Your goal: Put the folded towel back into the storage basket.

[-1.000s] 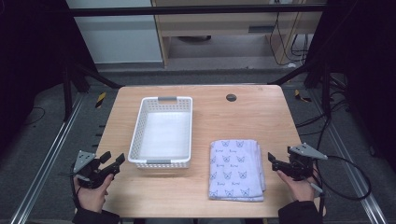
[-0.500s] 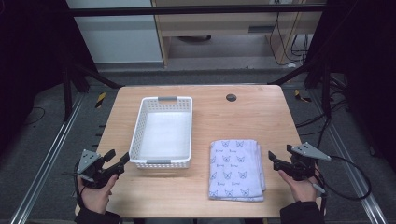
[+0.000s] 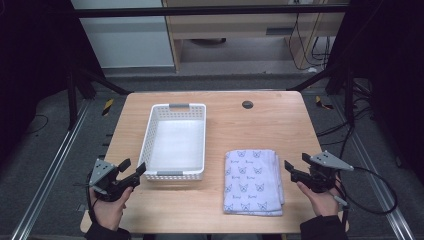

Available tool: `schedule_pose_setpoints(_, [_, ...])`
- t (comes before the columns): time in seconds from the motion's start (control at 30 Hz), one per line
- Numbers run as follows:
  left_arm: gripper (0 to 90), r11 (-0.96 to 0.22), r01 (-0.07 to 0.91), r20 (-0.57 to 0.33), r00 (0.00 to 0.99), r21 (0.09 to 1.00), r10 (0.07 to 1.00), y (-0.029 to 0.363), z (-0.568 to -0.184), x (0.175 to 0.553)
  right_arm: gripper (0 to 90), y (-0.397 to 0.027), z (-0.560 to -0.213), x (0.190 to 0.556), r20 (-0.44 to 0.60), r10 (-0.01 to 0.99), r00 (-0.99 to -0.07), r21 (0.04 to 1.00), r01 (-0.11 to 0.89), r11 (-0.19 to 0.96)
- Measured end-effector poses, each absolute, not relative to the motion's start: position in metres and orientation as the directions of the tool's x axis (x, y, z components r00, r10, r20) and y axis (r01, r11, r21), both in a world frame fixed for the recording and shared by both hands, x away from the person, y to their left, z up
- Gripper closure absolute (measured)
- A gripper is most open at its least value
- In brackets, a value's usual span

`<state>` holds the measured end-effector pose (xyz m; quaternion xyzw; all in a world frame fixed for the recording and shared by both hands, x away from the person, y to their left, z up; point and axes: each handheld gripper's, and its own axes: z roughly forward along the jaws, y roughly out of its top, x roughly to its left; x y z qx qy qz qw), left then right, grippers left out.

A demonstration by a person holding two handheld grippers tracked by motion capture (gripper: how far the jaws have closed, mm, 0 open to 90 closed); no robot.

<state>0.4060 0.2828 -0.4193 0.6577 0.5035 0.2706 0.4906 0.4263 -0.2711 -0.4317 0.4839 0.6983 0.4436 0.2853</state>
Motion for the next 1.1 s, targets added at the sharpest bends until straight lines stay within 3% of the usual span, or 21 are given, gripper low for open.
schedule_pose_setpoints(0.53, [38.3,-0.038,0.377,-0.119,0.382,0.925,0.916,0.263,-0.408,0.409,31.5,-0.28,-0.417,0.426,0.048,0.928,-0.369,0.896,0.427,0.124])
schedule_pose_setpoints(1.1, [41.1,-0.078,0.337,-0.097,0.472,0.938,0.876,0.206,-0.388,0.416,33.0,-0.271,-0.395,0.437,0.049,0.913,-0.404,0.906,0.403,0.13])
